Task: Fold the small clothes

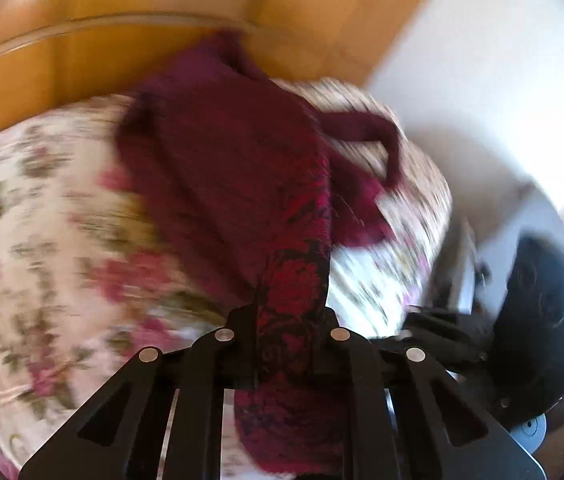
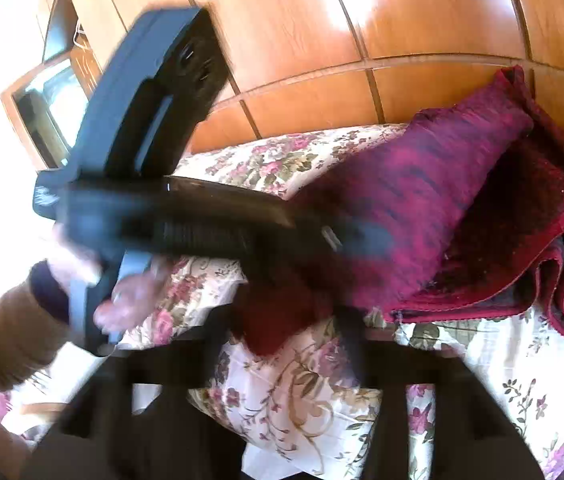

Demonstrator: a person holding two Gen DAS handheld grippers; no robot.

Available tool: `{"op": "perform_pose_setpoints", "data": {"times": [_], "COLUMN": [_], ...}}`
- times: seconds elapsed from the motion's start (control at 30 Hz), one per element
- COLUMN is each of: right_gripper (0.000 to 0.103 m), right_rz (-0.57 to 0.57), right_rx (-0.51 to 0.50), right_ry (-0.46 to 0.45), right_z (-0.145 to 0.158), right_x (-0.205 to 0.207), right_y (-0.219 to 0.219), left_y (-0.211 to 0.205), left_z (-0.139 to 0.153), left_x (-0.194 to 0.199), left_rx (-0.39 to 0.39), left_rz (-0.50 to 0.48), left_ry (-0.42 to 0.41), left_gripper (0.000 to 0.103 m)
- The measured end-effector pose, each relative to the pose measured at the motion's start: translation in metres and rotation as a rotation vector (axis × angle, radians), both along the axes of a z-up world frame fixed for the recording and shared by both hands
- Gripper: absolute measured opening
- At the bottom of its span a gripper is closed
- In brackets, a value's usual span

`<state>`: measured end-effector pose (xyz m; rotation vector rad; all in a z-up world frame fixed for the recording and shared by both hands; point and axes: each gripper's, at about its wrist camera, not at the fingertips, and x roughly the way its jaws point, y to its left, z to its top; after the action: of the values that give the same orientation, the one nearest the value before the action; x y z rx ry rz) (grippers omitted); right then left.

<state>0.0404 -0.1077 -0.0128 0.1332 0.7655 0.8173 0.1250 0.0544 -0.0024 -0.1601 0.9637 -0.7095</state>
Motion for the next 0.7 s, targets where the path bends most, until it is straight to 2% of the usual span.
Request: {"op": "perform_pose_setpoints", "data": {"times": [0.07,0.1,0.23,0.37,0.5,0.57,0.6,0.63,0.67,0.7], "right_gripper": [0.071,0.071,0.071,0.071,0.072,0.072,0.072,0.072,0.072,0.072], "right_rz": [-0.021,-0.037,-0.165,-0.324,-0.477,-0.545,-0.574,-0.61,-0.635,-0.669], "right_rx": [-0.006,-0.005,0.014,0.053,0.051,0.042,0.037,0.032,0.027,0.019], "right_ry": [0.016,0.029,0.1,0.143,0.167,0.186,0.196,0.209,0.218,0.229], "right_z": [-0.001,-0.002,-0.007,-0.005,-0.005,-0.009,-0.012,-0.016,-0.019,-0.024], "right_x": [0.004,0.006,0.019,0.023,0.03,0.036,0.038,0.041,0.045,0.049], "right_y": [-0.014,-0.022,-0.07,-0.125,-0.162,-0.179,-0.187,-0.194,-0.2,-0.207], "left_y": [0.034,0.062,0.127,0.179,0.225,0.237,0.239,0.242,0.242,0.24], "left_z": [0.007,0.013,0.026,0.036,0.04,0.038,0.036,0.037,0.038,0.039], "left_x": [0.013,0.022,0.053,0.097,0.144,0.161,0.168,0.167,0.166,0.161], "left_rx": [-0.051,-0.067,-0.045,0.027,0.117,0.172,0.221,0.249,0.261,0.258], "left_rz": [0.104,0.185,0.377,0.546,0.738,0.779,0.82,0.853,0.886,0.914], "left_ry": [0.0,-0.011,-0.042,-0.06,-0.05,-0.041,-0.033,-0.031,-0.044,-0.064], "left_gripper": [0.013,0.013,0.013,0.013,0.013,0.016,0.025,0.045,0.058,0.08]}}
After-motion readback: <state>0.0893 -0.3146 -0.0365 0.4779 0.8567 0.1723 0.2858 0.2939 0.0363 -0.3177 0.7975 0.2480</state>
